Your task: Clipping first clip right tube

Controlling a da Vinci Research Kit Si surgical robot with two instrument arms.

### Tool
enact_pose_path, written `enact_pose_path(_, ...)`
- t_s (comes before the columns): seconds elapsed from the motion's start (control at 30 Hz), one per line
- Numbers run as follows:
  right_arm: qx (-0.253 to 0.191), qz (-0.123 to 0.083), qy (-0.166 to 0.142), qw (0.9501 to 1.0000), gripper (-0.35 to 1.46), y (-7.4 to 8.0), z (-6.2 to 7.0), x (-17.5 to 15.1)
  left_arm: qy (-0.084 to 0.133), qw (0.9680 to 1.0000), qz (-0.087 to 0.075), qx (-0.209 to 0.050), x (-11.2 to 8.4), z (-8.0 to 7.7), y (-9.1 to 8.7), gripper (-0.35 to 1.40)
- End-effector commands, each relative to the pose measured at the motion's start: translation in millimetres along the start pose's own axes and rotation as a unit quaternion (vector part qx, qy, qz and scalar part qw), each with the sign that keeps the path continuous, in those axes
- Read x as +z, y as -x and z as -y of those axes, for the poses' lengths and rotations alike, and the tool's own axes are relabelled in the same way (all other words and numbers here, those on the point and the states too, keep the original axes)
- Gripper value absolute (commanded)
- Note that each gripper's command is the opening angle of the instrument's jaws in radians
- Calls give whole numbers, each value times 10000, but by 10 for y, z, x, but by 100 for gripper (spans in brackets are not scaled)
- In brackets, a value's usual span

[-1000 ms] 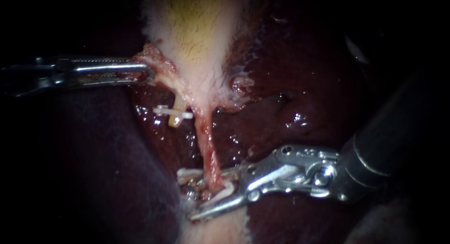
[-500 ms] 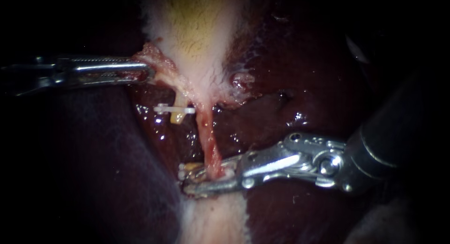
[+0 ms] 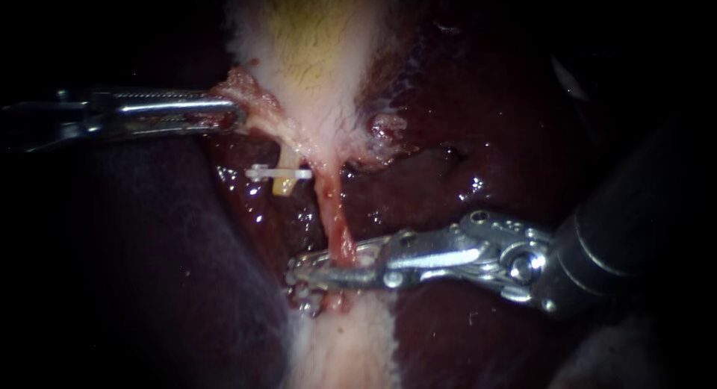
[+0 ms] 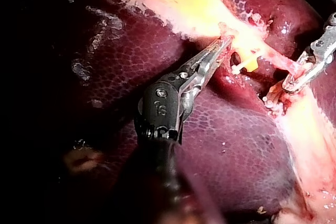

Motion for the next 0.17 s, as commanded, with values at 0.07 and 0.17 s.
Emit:
enact_pose_path(0.07, 2, 2, -2, 10000, -35, 0, 0, 0, 0, 10000, 0, 0, 1, 1, 0, -35)
enact_pose_path(0.17, 2, 1, -1, 10000, -35, 0, 0, 0, -1, 10000, 0, 0, 1, 2, 0, -35)
